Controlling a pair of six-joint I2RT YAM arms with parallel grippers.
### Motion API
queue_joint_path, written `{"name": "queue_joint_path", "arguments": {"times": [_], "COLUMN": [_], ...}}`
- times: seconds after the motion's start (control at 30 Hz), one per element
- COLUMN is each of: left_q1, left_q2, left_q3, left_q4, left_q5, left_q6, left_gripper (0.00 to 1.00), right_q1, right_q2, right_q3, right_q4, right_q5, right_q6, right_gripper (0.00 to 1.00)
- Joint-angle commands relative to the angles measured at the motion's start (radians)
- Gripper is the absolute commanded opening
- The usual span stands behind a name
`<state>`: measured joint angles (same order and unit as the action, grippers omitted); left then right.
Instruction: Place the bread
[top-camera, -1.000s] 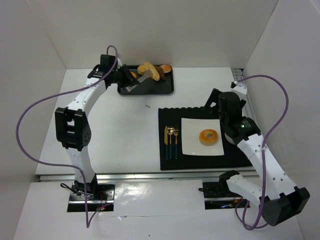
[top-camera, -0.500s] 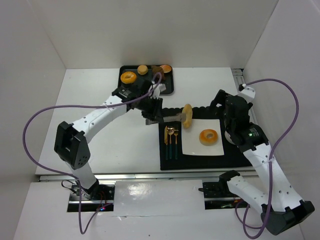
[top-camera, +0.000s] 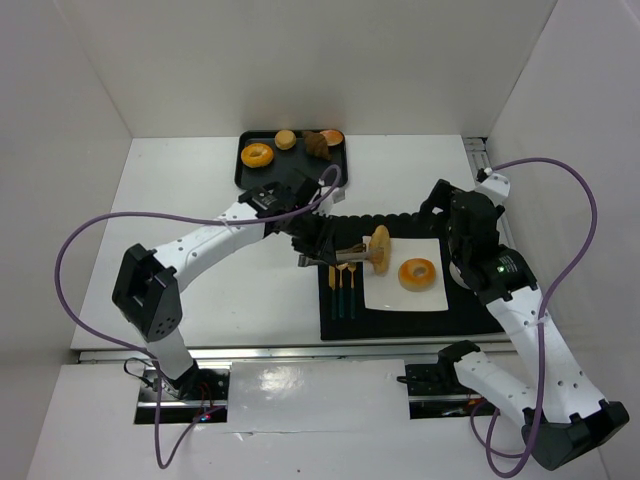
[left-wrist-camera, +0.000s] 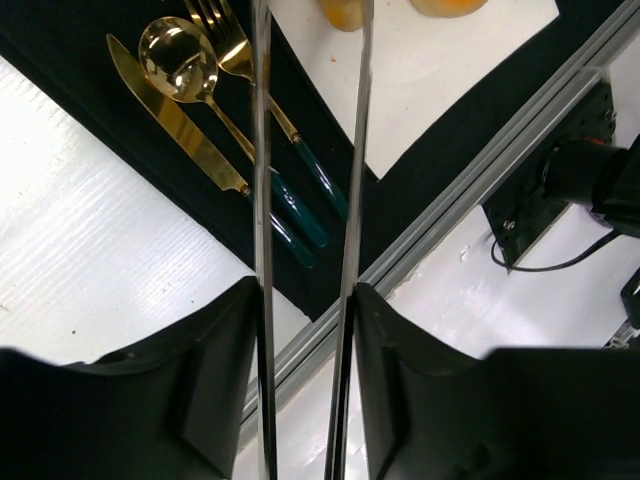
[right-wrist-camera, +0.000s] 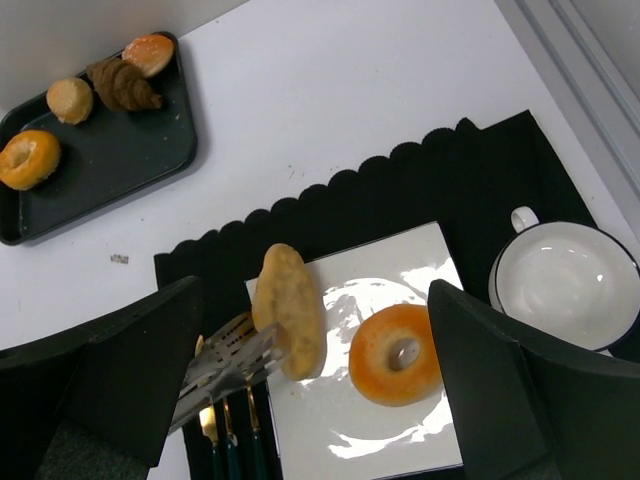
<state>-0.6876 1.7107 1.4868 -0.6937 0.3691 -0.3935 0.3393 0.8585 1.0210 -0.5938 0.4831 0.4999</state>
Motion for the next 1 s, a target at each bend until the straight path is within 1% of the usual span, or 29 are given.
{"name": "queue_joint_path", "arguments": {"times": [0.0,0.13,0.27,0.37,0.47,0.5,0.6,0.63,0.7,0.73,0.77,0.83,0.93,0.97], "left_q1": [-0.015,-0.024,-0.033,-0.033,-0.024,-0.024,0.034,0.043,0.043,0.043,0.043,0.043,0.053,0.062], "left_q2": [-0.051,-0.071,-0.094,-0.108,-0.132,-0.147,-0.184,-0.194,-0.224,-0.235,-0.246,-0.281,-0.331,-0.332], "left_q3": [0.007,0.029,0.067,0.11,0.15,0.15,0.135,0.124,0.092,0.045,0.015,-0.067,-0.14,-0.14], "left_q4": [0.013,0.003,-0.026,-0.062,-0.108,-0.139,-0.165,-0.174,-0.175,-0.175,-0.138,-0.106,-0.035,-0.024], "left_q5": [0.005,0.014,0.014,-0.022,-0.114,-0.177,-0.255,-0.348,-0.439,-0.535,-0.579,-0.625,-0.659,-0.67], "left_q6": [0.007,0.007,0.007,0.007,0.007,0.007,-0.016,-0.033,-0.06,-0.073,-0.105,-0.133,-0.166,-0.176], "left_gripper": [0.56,0.63,0.63,0.63,0.63,0.63,0.62,0.62,0.61,0.61,0.61,0.61,0.59,0.59], "right_q1": [-0.005,-0.005,-0.005,-0.005,-0.005,-0.005,-0.005,-0.005,-0.005,-0.005,-0.005,-0.005,-0.005,-0.005], "right_q2": [-0.012,-0.012,-0.012,-0.012,-0.012,-0.012,-0.012,-0.012,-0.012,-0.012,-0.012,-0.001,-0.001,-0.001], "right_q3": [0.03,0.03,0.03,0.03,0.03,0.03,0.03,0.021,0.021,0.011,0.011,0.011,0.011,0.011], "right_q4": [0.0,0.0,0.0,0.0,0.0,0.0,0.0,0.009,0.009,0.02,0.02,0.02,0.029,0.029], "right_q5": [0.003,-0.006,-0.006,-0.006,-0.006,-0.015,-0.015,-0.015,-0.024,-0.024,-0.034,-0.034,-0.034,-0.034], "right_q6": [0.003,0.003,0.012,0.012,0.012,0.012,0.012,0.012,0.012,0.012,0.012,0.012,0.003,0.003], "right_gripper": [1.0,1.0,1.0,1.0,1.0,1.0,1.0,1.0,1.0,1.0,1.0,1.0,1.0,1.0]}}
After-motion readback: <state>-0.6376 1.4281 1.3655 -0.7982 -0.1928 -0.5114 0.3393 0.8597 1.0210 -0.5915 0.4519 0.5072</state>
